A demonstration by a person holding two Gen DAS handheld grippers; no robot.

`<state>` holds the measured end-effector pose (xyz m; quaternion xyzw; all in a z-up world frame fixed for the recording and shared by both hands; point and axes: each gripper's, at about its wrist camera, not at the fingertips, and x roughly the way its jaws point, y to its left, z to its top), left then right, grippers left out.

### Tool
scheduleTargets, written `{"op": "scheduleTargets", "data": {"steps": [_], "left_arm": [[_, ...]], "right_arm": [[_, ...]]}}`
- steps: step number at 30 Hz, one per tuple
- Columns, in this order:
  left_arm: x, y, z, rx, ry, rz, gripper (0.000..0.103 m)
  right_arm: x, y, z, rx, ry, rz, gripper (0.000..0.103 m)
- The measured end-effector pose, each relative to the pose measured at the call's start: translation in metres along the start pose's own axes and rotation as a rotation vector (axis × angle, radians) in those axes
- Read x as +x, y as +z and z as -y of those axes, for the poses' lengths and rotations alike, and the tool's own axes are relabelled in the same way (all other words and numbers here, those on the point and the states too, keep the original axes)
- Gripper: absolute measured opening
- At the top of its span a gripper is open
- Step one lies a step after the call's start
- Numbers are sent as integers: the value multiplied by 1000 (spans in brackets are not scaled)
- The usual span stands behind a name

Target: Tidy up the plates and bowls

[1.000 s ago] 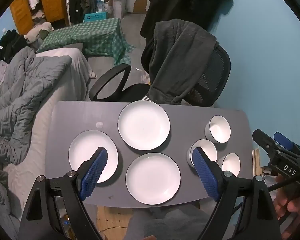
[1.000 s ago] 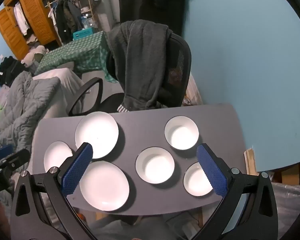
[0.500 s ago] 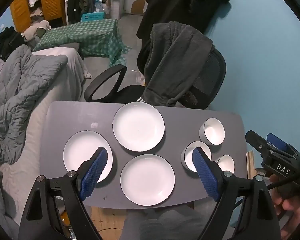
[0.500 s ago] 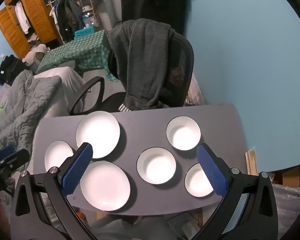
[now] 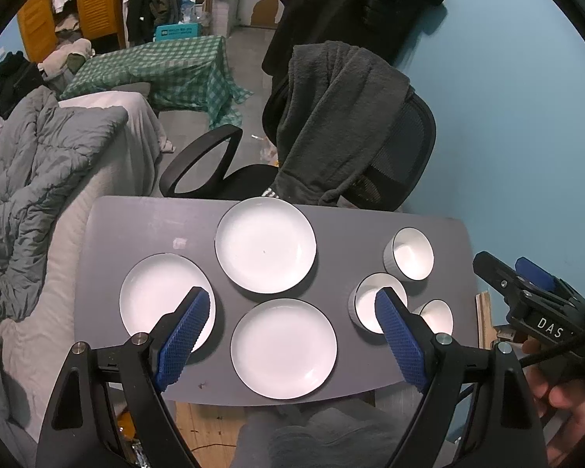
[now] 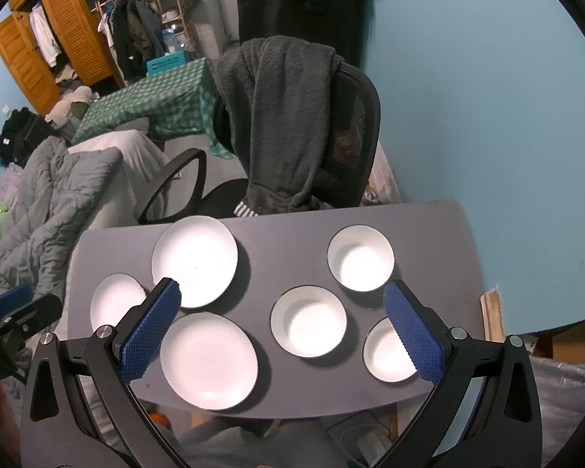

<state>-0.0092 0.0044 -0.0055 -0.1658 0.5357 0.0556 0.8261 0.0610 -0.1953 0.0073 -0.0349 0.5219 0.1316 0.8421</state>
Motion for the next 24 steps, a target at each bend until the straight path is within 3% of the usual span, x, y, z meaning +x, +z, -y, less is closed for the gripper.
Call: {"op": "scheduleTargets", "data": {"steps": [24], "left_arm": [[-4,-1,1,-8,-11,-7,88]], "right_arm": [[-4,-1,-4,2,7,-3,102]]}}
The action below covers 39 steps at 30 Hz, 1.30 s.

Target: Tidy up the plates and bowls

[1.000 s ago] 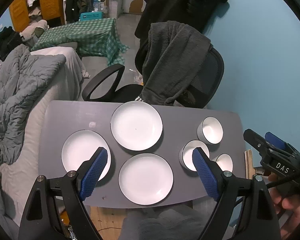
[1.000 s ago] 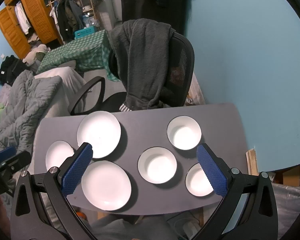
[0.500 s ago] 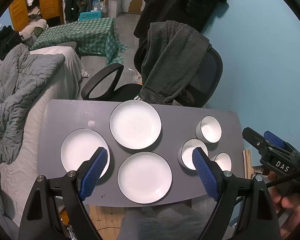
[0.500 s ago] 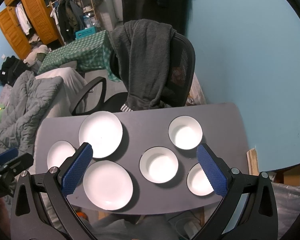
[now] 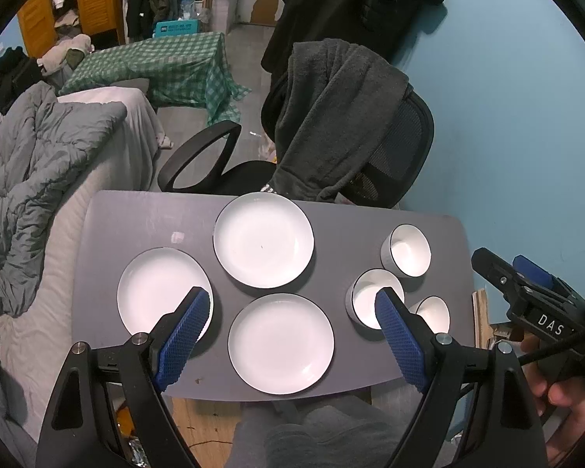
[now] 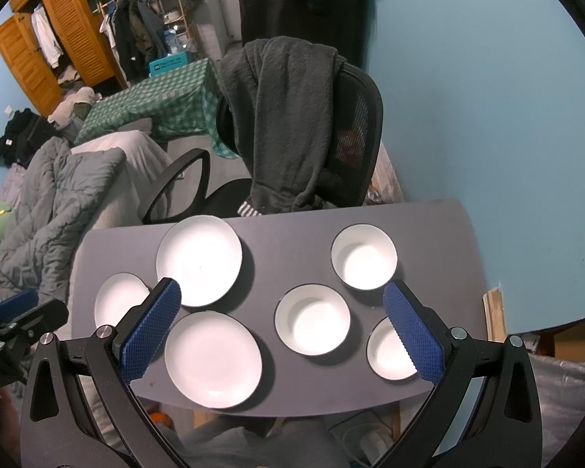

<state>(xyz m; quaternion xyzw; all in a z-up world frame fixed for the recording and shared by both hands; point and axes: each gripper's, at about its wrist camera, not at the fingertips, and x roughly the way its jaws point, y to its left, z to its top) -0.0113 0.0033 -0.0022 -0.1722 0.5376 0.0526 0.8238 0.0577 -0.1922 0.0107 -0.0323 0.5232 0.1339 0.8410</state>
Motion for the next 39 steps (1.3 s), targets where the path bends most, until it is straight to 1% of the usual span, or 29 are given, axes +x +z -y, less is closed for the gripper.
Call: {"op": "scheduleTargets", "data": {"steps": [25,39], "left_arm": [[-2,-3,-1,5,-13,-12,88],[-4,0,-2,4,-14,-11,88]], "right_arm": [[-3,-5,-5,13,-2,-7,102],[0,-4,3,12,-8,-13,102]]}}
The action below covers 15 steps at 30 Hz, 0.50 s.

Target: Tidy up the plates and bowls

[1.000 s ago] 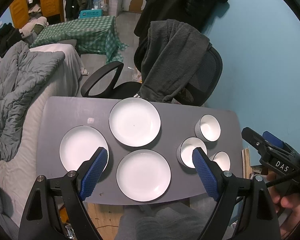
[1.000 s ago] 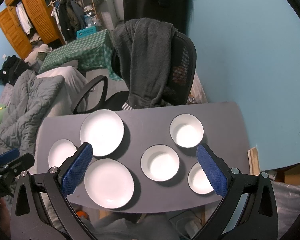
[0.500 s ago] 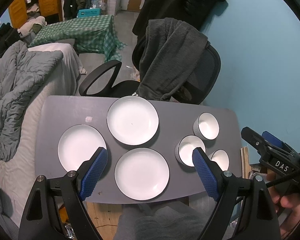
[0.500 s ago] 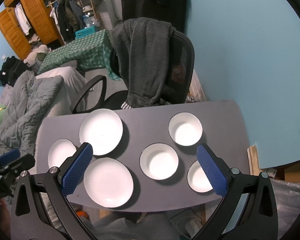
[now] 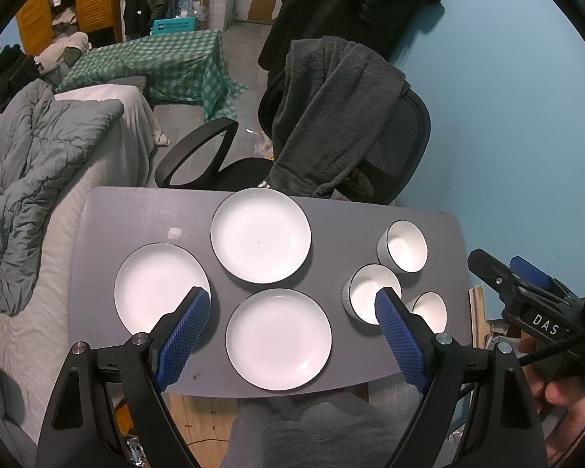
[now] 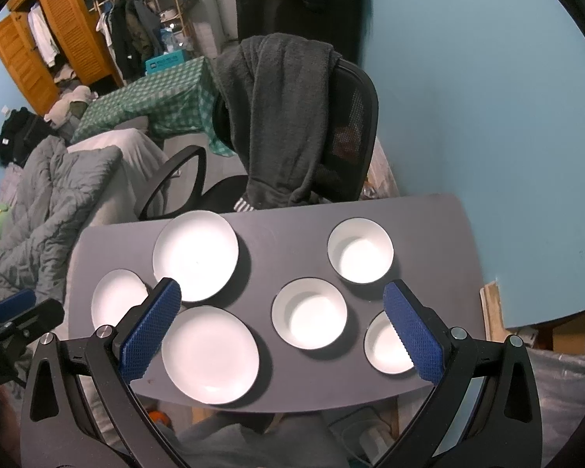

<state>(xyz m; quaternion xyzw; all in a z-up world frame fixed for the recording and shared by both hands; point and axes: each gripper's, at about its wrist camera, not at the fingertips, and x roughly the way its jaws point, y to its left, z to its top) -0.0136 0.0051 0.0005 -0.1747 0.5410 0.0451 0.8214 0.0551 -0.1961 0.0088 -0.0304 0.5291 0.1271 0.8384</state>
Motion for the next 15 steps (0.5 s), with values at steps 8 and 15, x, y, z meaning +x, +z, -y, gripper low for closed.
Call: {"op": "scheduleTargets", "data": {"steps": [8,15], "left_arm": [[7,-3,-13,-7,19,-14,88],[12,-12,-40,-1,60,-18,88]], "right_arm": [[8,-3,-12,-42,-20,-26,102],[16,-3,-22,-95,-48,-33,102]]}}
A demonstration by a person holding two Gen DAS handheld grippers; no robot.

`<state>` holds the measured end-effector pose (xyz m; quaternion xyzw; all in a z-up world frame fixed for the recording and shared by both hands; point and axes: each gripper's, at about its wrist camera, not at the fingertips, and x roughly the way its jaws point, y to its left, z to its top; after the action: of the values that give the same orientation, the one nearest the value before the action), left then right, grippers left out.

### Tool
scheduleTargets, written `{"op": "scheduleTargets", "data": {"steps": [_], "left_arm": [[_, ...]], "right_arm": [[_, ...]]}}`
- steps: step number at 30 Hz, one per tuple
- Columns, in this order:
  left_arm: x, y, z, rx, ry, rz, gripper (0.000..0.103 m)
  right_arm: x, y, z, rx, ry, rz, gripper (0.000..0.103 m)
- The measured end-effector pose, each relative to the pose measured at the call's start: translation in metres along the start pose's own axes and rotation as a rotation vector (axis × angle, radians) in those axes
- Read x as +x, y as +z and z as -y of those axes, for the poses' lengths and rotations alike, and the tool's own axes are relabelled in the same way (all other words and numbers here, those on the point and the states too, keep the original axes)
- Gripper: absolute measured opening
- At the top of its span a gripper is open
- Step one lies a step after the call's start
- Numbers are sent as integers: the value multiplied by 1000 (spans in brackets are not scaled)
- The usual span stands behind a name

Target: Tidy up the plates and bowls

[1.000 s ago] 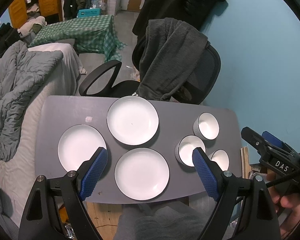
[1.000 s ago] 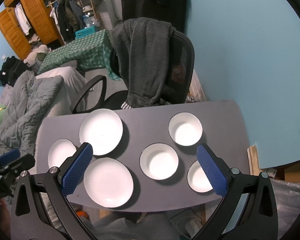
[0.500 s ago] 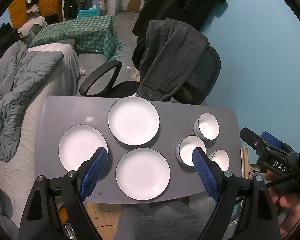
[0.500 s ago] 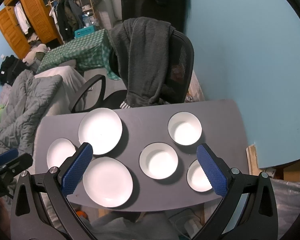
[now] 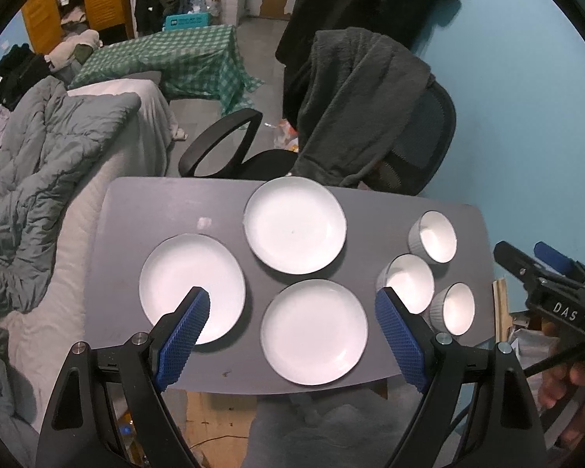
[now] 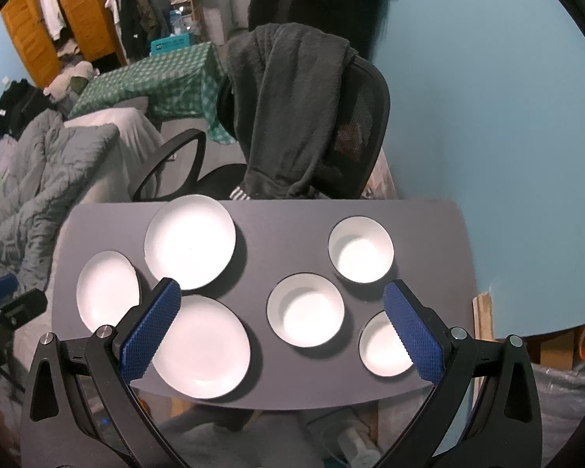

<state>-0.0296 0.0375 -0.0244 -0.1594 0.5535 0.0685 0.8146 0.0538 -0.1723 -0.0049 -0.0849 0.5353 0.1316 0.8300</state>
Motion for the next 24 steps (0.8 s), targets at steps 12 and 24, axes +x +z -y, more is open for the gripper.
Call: {"op": "scheduleTargets", "data": {"steps": [12,24], "left_arm": [[34,-23,-39,8,-27,-99,88],[70,-44,-53,34,-38,-148,88]], "right_arm": [[28,-1,-24,-68,31,-34,102],[63,-18,-42,-95,61,-86,102]]}}
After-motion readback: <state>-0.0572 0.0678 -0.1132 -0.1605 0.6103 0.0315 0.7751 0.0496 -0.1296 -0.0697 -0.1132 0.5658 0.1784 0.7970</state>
